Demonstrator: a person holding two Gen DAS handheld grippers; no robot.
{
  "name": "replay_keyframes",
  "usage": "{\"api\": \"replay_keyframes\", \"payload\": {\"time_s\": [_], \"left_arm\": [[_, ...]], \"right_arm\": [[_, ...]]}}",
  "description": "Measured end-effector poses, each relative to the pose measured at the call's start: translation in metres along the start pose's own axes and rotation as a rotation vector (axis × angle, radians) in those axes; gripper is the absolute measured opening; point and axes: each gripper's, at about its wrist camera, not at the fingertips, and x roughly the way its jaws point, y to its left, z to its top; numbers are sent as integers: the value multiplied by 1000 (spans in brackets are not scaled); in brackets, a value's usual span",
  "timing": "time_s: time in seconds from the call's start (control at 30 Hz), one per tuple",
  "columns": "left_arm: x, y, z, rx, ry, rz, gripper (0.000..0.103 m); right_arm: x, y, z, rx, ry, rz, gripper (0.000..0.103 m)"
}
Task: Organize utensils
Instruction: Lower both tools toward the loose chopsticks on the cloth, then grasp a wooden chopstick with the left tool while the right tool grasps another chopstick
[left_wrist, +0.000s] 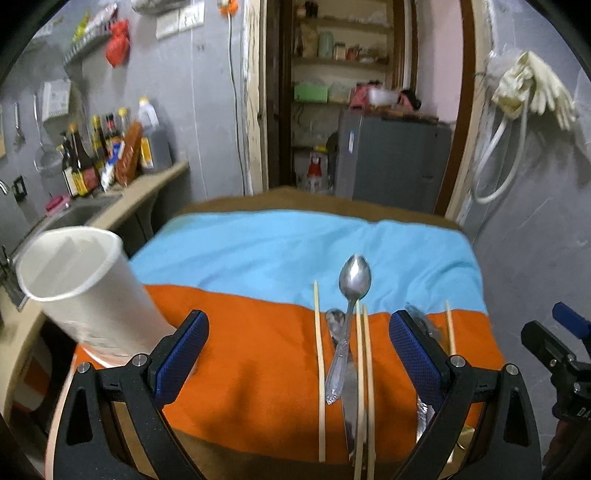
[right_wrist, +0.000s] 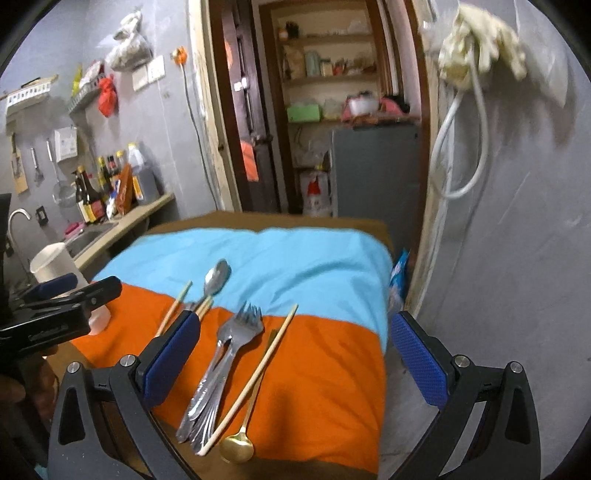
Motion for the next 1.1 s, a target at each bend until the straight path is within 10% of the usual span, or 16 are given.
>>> {"api": "replay_keyframes", "payload": {"time_s": [0.2,0.77,1.1], "left_arm": [[33,7,-3,-17,72,-36,92],[93,7,-5,3,310,-134,20],[117,17,2,-58,400,-164,11]], "right_arm": [[37,-12,-4,58,120,50,73],[89,-19,-1,114,272,130,17],[109,-24,3,177,349,168,12]]}}
